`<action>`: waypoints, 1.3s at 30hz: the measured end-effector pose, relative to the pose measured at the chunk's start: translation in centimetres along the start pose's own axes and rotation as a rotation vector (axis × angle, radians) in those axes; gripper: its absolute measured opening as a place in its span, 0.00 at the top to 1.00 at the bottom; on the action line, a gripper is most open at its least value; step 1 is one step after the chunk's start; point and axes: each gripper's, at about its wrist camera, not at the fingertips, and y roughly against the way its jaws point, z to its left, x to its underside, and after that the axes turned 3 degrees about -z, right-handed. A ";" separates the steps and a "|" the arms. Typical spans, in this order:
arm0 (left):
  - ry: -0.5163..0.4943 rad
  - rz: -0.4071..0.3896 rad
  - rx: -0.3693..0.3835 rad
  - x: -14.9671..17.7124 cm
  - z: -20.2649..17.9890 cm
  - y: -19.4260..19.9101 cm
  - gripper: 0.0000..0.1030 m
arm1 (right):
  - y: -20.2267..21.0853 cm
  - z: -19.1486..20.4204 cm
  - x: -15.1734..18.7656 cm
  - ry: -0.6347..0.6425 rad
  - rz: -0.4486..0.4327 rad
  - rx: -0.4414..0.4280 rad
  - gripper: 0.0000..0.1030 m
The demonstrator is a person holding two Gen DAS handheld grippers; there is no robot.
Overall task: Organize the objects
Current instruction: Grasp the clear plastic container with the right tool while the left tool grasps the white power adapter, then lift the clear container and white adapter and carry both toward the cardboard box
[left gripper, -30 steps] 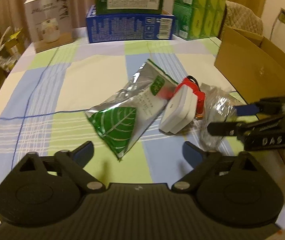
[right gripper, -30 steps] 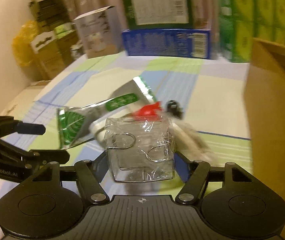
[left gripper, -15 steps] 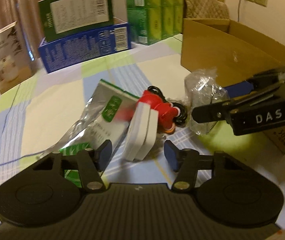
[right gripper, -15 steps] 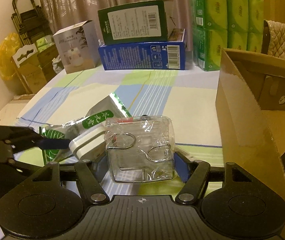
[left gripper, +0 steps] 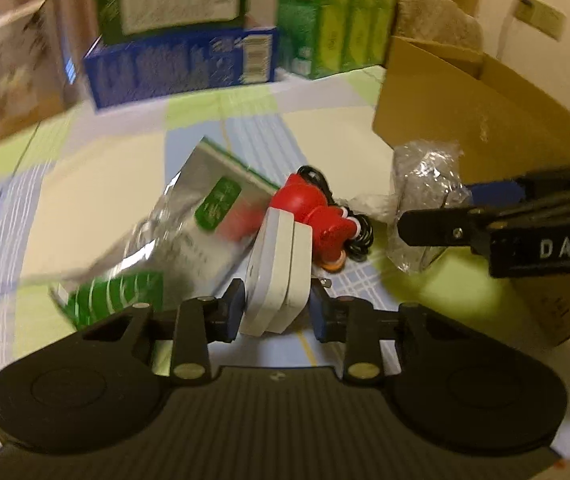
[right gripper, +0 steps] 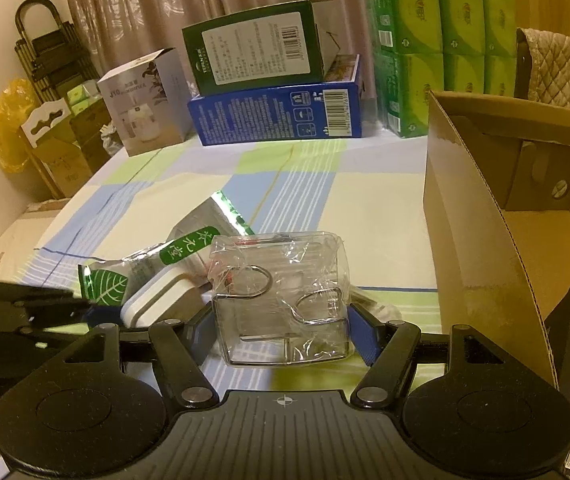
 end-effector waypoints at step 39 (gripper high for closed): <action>0.216 -0.005 -0.121 2.9 -2.6 9.4 0.77 | 8.7 4.9 2.9 0.050 -0.023 0.009 0.37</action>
